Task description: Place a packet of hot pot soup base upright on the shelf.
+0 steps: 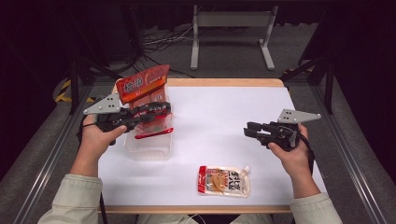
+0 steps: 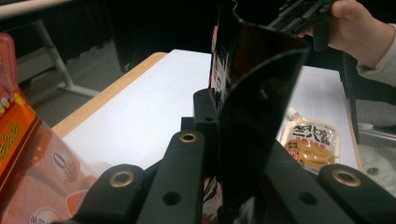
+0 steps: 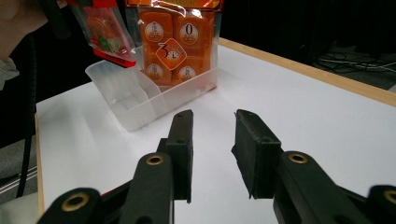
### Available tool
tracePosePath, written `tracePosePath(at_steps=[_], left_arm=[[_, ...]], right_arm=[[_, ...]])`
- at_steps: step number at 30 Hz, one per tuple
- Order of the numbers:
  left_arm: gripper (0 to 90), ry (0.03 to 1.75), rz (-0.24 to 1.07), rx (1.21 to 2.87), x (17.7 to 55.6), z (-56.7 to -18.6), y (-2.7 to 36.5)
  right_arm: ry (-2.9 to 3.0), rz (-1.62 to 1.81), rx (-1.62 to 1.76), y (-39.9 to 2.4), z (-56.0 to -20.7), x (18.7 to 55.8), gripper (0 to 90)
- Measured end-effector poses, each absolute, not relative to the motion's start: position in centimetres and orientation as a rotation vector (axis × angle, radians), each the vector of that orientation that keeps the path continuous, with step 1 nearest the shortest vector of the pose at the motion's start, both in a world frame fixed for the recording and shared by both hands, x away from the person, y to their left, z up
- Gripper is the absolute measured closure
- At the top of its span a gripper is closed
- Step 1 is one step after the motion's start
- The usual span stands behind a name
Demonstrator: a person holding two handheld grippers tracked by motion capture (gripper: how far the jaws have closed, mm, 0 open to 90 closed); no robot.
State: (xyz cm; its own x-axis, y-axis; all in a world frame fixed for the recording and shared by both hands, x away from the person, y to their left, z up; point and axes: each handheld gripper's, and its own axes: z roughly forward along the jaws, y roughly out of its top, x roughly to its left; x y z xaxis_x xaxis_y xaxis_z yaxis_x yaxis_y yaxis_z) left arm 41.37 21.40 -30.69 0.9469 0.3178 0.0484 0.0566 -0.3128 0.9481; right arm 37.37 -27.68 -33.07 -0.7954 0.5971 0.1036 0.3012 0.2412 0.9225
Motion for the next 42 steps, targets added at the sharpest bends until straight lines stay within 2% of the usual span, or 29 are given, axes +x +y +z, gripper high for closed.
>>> tracePosePath(at_steps=[21,42], left_arm=[[89.1,0.337,0.259,1.871,43.8,-33.2,23.8],[88.5,0.299,0.231,1.901,44.4,-34.4,23.4]], right_arm=[[2.23,1.586,0.849,-28.3,-33.0,37.0,68.0],[2.239,1.592,0.854,-28.3,-33.2,37.0,67.3]])
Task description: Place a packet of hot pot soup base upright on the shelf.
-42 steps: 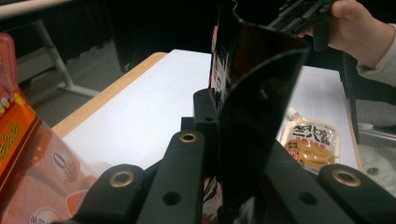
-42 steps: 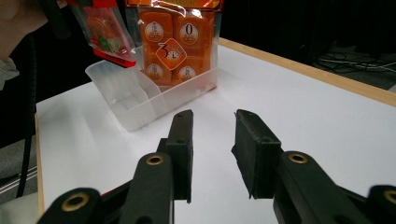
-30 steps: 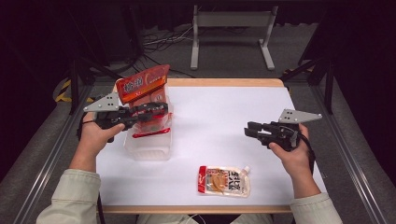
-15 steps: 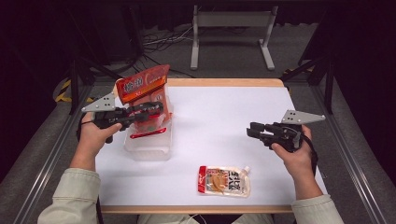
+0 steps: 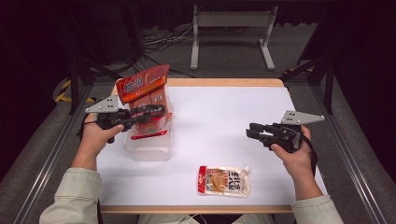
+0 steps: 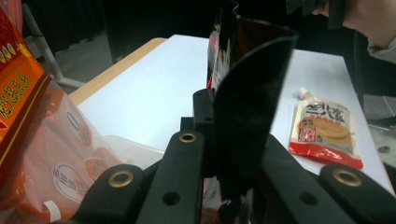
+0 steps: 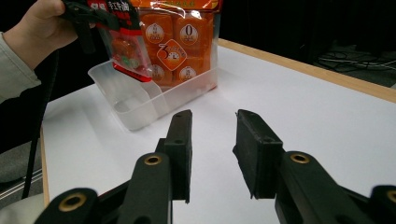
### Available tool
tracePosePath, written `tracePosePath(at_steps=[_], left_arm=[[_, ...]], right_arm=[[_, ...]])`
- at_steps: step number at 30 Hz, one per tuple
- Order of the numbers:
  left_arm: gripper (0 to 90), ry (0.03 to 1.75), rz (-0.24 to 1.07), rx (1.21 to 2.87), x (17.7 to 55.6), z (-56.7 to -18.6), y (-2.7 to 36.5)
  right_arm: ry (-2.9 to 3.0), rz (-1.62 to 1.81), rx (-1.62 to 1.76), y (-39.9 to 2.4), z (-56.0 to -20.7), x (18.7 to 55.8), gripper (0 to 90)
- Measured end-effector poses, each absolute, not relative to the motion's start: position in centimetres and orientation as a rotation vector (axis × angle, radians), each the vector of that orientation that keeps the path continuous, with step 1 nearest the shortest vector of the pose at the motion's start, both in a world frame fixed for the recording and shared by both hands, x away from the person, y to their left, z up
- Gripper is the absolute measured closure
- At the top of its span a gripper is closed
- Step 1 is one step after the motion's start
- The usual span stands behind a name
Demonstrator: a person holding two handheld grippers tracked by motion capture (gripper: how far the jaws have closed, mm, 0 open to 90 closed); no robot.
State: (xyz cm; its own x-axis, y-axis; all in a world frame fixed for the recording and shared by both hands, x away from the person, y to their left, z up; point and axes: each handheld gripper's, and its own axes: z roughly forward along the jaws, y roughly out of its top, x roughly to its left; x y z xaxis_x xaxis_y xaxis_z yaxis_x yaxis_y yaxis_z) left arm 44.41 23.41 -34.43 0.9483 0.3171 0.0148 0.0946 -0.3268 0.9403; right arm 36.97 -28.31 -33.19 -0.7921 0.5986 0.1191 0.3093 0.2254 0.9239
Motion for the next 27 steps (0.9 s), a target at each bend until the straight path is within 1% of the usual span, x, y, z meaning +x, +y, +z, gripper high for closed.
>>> tracePosePath(at_steps=[8,15,23,27], left_arm=[[88.1,0.289,0.225,1.927,44.7,-34.8,22.9],[87.7,0.293,0.188,1.945,45.1,-35.5,22.1],[86.6,0.351,0.185,1.942,45.3,-35.9,22.6],[84.3,0.395,0.173,1.993,45.3,-36.2,22.6]], right_arm=[[2.247,1.598,0.853,-28.3,-33.3,37.0,66.8],[2.253,1.601,0.851,-28.1,-33.4,37.1,66.3],[2.252,1.611,0.852,-28.2,-33.5,37.1,66.0],[2.254,1.611,0.852,-28.2,-33.5,37.1,65.8]])
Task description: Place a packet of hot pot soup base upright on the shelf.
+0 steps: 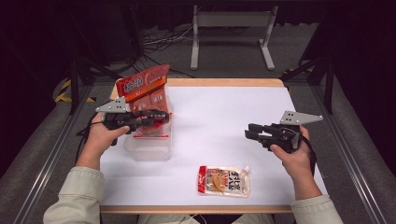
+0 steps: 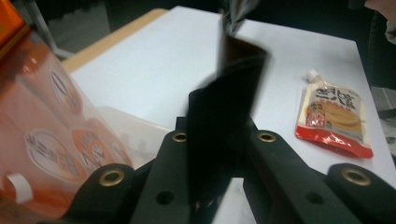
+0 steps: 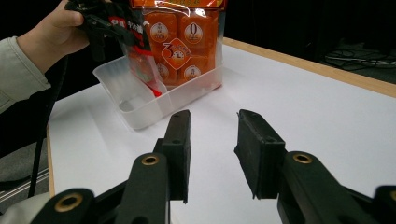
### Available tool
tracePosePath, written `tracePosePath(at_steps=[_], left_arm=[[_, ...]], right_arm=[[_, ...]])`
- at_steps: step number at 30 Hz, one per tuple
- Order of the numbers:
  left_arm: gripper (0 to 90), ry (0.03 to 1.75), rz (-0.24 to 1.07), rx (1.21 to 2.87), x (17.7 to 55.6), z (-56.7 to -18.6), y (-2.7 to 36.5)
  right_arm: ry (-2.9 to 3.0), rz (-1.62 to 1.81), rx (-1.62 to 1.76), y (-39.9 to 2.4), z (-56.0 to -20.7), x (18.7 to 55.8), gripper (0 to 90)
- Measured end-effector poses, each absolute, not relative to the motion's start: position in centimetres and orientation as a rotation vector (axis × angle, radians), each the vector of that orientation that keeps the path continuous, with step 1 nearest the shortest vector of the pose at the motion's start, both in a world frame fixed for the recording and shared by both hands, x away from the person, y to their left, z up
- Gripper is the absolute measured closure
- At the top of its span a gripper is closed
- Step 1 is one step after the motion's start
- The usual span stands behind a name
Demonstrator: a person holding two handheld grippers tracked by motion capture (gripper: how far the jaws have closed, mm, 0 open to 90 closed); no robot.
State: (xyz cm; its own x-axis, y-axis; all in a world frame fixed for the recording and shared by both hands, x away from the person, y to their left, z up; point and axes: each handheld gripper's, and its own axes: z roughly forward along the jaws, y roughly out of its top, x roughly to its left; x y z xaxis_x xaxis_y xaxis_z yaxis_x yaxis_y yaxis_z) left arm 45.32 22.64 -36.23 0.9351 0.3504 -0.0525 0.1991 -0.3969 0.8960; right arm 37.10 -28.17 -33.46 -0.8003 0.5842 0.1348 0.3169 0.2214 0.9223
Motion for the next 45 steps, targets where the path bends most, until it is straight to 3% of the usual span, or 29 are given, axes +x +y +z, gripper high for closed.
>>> tracePosePath(at_steps=[13,25,29,34,36,40,45], left_arm=[[87.7,0.464,0.19,1.999,45.2,-37.2,23.8],[84.7,0.503,0.241,1.996,45.0,-37.3,23.5],[73.6,0.509,0.264,1.964,44.6,-36.9,23.5],[32.5,0.549,0.253,1.855,43.7,-36.1,23.3],[22.9,0.546,0.271,1.836,43.2,-35.6,23.2],[15.6,0.528,0.3,1.811,42.0,-34.8,22.8],[14.3,0.52,0.314,1.818,40.6,-34.1,22.2]], right_arm=[[2.26,1.608,0.851,-28.0,-33.5,37.2,65.7],[2.258,1.601,0.861,-28.2,-33.6,37.2,65.7],[2.258,1.593,0.87,-28.4,-33.8,37.3,65.7],[2.253,1.592,0.868,-28.4,-33.7,37.2,65.4],[2.25,1.596,0.872,-28.5,-33.7,37.1,65.2],[2.244,1.592,0.874,-28.7,-33.7,37.1,64.4],[2.233,1.589,0.878,-29.0,-33.7,36.9,63.1]])
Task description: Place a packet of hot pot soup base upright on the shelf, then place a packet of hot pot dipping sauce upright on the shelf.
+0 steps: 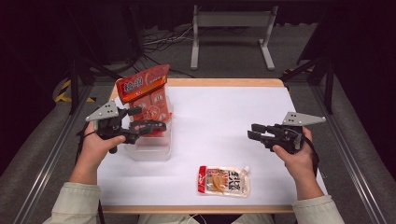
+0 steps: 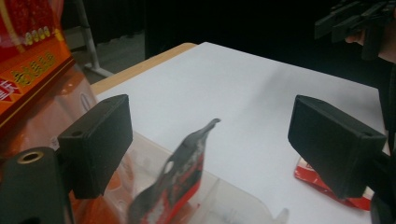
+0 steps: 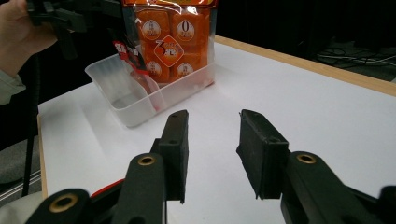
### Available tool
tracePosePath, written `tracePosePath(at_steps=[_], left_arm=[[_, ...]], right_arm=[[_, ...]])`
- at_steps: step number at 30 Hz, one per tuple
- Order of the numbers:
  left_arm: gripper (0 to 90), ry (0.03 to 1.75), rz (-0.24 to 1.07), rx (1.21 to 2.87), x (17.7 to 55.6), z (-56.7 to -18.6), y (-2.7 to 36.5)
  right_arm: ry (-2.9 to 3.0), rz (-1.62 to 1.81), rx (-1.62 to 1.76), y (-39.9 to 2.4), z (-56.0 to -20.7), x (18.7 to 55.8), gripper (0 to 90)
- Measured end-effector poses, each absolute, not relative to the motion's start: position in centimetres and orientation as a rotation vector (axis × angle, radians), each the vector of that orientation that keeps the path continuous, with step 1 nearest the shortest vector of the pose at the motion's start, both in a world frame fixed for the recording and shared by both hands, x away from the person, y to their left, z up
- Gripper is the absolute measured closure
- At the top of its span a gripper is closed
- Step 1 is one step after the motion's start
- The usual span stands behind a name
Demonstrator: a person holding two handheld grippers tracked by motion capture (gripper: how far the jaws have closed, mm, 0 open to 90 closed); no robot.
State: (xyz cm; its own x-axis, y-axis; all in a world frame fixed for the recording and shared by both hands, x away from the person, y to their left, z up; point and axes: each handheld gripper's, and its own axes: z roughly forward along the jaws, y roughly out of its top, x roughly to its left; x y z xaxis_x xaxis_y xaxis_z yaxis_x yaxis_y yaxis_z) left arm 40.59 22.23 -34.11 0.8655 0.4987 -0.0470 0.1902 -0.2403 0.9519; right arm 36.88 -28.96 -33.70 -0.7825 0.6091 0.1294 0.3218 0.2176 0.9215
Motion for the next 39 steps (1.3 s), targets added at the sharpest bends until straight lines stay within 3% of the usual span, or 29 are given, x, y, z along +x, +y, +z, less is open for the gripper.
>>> tracePosePath(at_steps=[14,32,39], left_arm=[[13.8,0.529,0.268,1.851,35.9,-32.8,20.8],[14.4,0.51,0.268,1.895,35.2,-32.5,20.2],[14.7,0.515,0.265,1.91,35.2,-32.6,20.0]], right_arm=[[2.191,1.57,0.898,-29.8,-34.1,35.9,53.7],[2.369,1.41,0.93,-28.1,-36.4,34.3,45.2],[2.472,1.377,0.927,-27.1,-38.0,34.0,45.8]])
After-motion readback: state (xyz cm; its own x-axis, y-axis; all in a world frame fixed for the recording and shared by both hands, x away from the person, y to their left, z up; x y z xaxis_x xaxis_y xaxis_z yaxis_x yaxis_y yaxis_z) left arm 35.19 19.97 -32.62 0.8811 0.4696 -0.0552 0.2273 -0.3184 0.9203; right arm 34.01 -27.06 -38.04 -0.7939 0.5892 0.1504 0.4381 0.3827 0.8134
